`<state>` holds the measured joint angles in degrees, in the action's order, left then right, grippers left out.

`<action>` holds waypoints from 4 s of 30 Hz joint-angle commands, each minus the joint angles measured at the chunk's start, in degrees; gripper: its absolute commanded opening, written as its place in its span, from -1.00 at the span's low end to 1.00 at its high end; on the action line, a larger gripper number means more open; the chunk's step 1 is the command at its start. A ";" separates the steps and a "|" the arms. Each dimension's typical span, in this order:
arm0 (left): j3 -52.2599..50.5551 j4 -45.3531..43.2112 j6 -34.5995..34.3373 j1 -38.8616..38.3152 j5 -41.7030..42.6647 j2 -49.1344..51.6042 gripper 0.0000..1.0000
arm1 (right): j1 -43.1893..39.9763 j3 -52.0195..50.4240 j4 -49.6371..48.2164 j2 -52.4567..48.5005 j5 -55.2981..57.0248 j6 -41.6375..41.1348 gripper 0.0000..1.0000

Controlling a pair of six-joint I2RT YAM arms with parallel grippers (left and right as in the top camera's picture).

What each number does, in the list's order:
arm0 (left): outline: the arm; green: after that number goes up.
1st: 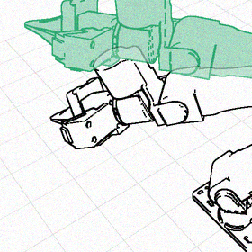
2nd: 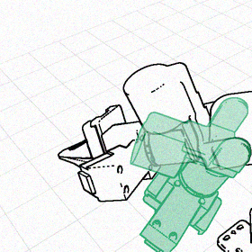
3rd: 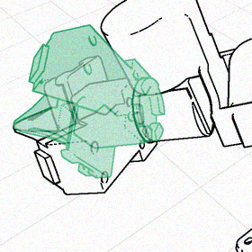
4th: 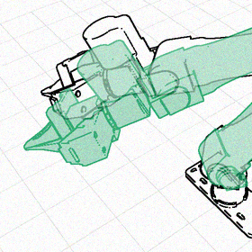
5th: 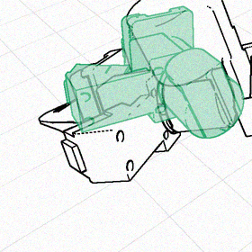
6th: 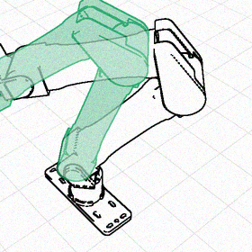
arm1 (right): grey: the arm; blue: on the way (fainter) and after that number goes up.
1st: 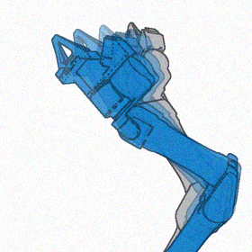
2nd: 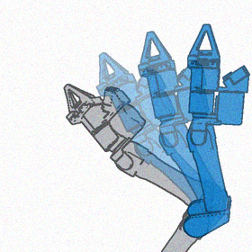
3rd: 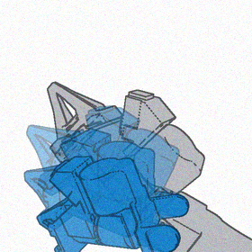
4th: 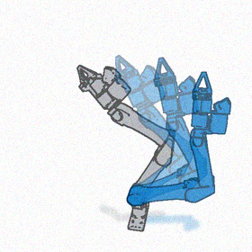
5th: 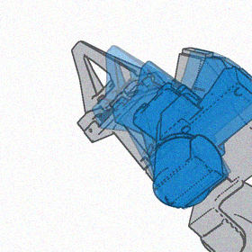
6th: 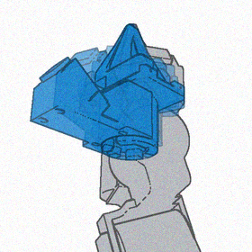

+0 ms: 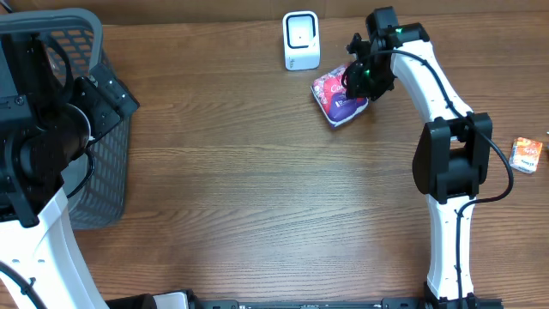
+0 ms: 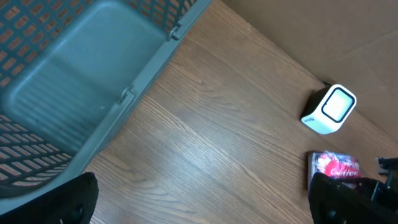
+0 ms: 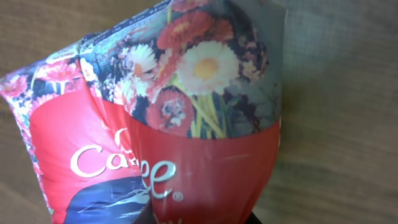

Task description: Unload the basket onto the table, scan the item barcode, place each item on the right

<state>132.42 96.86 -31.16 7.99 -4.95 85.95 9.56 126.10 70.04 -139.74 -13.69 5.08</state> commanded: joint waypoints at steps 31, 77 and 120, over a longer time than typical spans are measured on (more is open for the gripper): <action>0.44 -0.07 0.92 0.28 0.09 0.20 0.99 | 9.90 6.60 -31.78 2.19 8.72 -40.00 -0.93; 0.44 -0.07 0.92 0.28 0.09 0.28 1.00 | -54.03 6.23 12.83 11.80 20.90 -30.14 -0.04; 0.44 -0.07 0.92 0.28 0.09 0.31 0.99 | -5.97 -22.36 26.99 72.28 -13.55 -17.49 1.00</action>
<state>132.42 96.86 -31.16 7.99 -4.95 85.95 1.83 106.21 97.32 -68.62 -22.44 -12.82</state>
